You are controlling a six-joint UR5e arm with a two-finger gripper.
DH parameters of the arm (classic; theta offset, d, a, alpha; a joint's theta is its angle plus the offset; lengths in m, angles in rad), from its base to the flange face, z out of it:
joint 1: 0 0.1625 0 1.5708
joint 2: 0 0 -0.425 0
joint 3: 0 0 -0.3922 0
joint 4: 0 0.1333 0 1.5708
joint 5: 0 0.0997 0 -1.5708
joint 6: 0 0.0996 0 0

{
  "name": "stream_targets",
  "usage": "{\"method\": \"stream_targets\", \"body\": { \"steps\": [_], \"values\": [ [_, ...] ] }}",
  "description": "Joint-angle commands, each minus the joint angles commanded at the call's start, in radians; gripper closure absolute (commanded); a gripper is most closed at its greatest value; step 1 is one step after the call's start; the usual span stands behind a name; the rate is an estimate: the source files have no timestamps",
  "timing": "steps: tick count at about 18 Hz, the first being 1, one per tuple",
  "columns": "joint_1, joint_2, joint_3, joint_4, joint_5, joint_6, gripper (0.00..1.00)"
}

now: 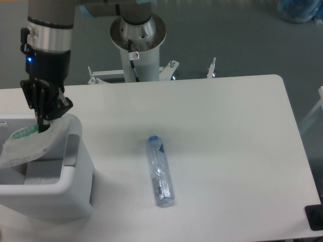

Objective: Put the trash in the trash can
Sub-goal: 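Lower the bag into the bin, open the gripper, withdraw, then move the gripper over the clear water bottle's cap end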

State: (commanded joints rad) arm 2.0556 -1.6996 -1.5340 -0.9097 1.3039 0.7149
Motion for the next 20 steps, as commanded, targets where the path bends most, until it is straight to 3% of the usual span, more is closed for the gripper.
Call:
{"method": "stream_targets", "body": {
  "steps": [1,2,3,8,11,13,18,20],
  "values": [
    [-0.002,-0.002,-0.002,0.002,-0.003,0.0,0.66],
    [-0.002,0.0,0.001,0.003,-0.006,0.001,0.29],
    [-0.002,0.002,0.012,0.005,-0.014,-0.006,0.22],
    [0.018,0.041,0.015,0.003,-0.057,-0.123,0.14],
    [0.147,0.052,0.006,-0.005,-0.057,-0.285,0.08],
    [0.24,0.052,-0.033,-0.008,-0.051,-0.379,0.06],
    [0.426,0.038,-0.084,-0.011,-0.057,-0.474,0.0],
    [0.465,-0.001,-0.1,-0.011,-0.057,-0.477,0.0]
  ]
}}
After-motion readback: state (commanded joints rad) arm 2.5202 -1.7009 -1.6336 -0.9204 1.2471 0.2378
